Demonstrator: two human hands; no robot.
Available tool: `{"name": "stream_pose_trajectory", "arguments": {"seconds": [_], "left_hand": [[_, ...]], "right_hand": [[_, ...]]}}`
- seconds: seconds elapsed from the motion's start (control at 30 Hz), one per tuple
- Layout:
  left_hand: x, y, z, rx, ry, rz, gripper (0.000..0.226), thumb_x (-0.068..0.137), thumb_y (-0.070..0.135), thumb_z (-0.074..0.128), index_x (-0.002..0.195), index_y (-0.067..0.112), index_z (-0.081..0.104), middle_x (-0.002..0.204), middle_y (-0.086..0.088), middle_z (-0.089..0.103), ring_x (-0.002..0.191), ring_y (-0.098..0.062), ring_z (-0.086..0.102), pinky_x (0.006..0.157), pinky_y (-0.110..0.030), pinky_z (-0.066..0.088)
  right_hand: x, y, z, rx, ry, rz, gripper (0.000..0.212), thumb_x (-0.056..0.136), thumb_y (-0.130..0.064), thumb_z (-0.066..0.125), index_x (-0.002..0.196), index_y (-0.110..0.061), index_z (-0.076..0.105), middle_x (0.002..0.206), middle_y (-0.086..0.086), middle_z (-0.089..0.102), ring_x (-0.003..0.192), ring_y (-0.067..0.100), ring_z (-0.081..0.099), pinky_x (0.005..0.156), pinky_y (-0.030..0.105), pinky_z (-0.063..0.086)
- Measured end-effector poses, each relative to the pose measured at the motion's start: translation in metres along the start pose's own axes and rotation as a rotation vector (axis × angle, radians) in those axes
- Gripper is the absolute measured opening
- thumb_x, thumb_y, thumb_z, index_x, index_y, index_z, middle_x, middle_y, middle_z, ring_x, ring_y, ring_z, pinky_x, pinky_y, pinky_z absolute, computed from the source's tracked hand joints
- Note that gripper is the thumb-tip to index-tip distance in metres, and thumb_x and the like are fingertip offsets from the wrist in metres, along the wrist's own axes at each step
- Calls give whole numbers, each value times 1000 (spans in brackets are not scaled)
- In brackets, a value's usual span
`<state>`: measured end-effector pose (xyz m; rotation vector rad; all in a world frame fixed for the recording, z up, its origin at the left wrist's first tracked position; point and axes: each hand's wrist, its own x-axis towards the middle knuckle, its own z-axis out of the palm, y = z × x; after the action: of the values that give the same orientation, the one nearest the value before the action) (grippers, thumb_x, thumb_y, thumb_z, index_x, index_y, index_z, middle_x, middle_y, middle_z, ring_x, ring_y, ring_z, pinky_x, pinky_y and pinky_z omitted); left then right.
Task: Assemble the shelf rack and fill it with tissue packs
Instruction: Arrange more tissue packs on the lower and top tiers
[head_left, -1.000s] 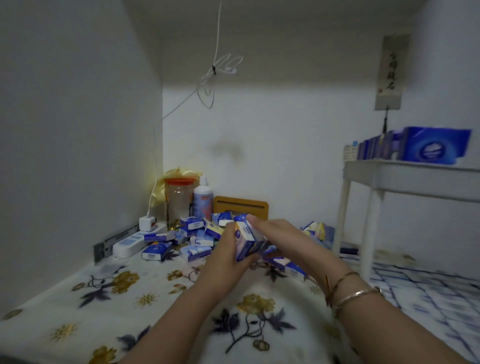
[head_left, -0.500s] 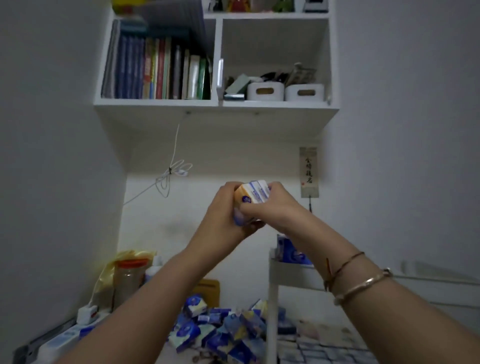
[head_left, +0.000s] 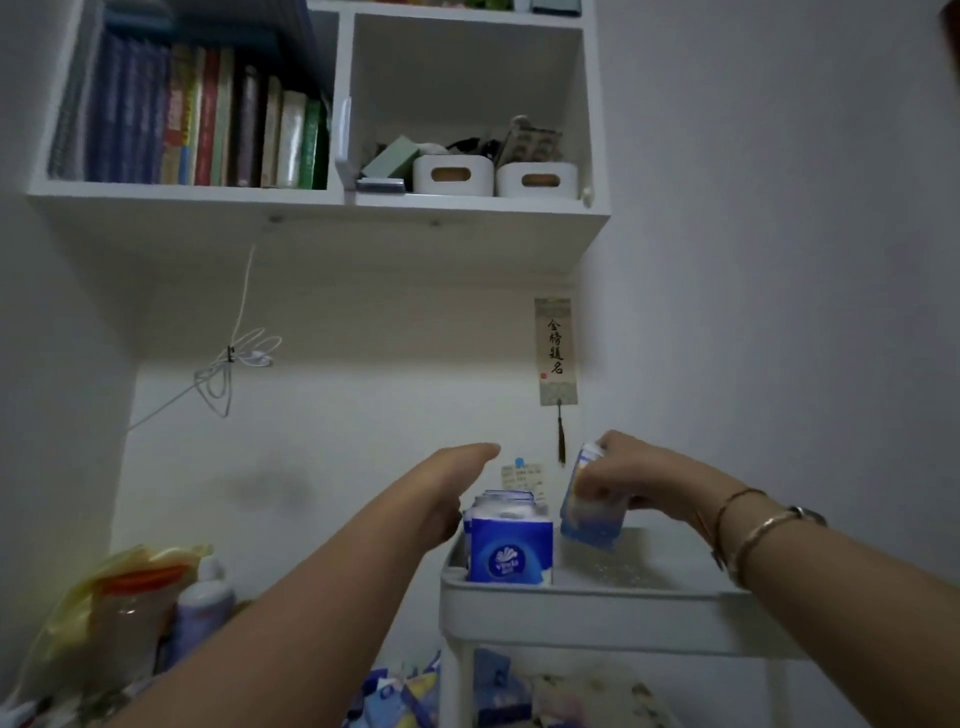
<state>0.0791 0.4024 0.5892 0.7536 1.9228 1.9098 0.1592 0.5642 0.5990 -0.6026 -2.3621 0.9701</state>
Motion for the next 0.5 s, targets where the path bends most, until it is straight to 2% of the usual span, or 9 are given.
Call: {"name": "stream_pose_trajectory", "arguments": {"seconds": [0.03,0.1,0.13,0.17,0.2,0.27,0.37,0.43,0.5], "left_hand": [[4,-1,3,-11,8,-39,52,96,31,56,137,4,38,146,-17,38,125,-30,51,85,-30,53],[10,-4,6,23,3,-95,30,96,24,54,113,0,46,115,-18,56,73,-22,69,44,-21,49],[14,-5,6,77,-7,-106,24,96,21,53,101,-2,46,94,-15,59,47,-18,64,34,-17,43],[18,-6,6,140,-9,-102,21,96,18,52,91,-2,46,78,-13,57,32,-15,57,30,-14,39],[20,-6,5,172,-6,-97,21,96,15,51,84,-1,45,68,-12,57,26,-14,52,30,-13,38],[24,-5,5,197,-11,-115,23,96,11,48,76,0,45,57,-10,58,28,-14,52,32,-13,38],[28,-3,5,219,-42,-170,22,97,10,46,78,0,47,69,-11,56,47,-17,56,39,-18,42],[33,-2,6,301,-50,-190,17,97,11,45,86,-1,49,74,-11,56,57,-17,53,46,-24,43],[39,0,7,416,-31,-147,16,98,11,44,104,-2,52,78,-11,57,59,-16,51,49,-24,43]], "right_hand": [[5,2,4,-44,-59,20,28,77,-2,57,105,-3,53,108,19,62,95,25,61,88,38,53],[14,4,15,-62,-151,46,35,79,-3,58,113,-6,51,119,19,60,105,25,62,93,39,53],[20,6,19,-43,-184,47,43,79,-4,60,120,-8,48,122,17,57,109,26,60,92,38,54],[26,7,22,-12,-201,46,50,79,-5,62,125,-10,43,124,14,55,110,26,58,89,36,55],[29,8,24,21,-203,43,55,79,-5,63,128,-10,40,125,12,53,111,25,57,87,34,55],[32,12,25,78,-189,49,55,79,-3,64,128,-6,38,123,13,53,111,25,57,88,33,55],[29,18,22,111,-177,54,53,77,-7,66,124,-8,41,121,13,55,110,25,58,95,37,52],[24,19,21,20,-185,20,47,81,-16,64,123,-16,42,121,9,56,113,22,55,94,35,49],[18,17,21,-76,-201,0,45,85,-24,61,125,-21,42,124,7,55,115,22,54,94,36,47]]}}
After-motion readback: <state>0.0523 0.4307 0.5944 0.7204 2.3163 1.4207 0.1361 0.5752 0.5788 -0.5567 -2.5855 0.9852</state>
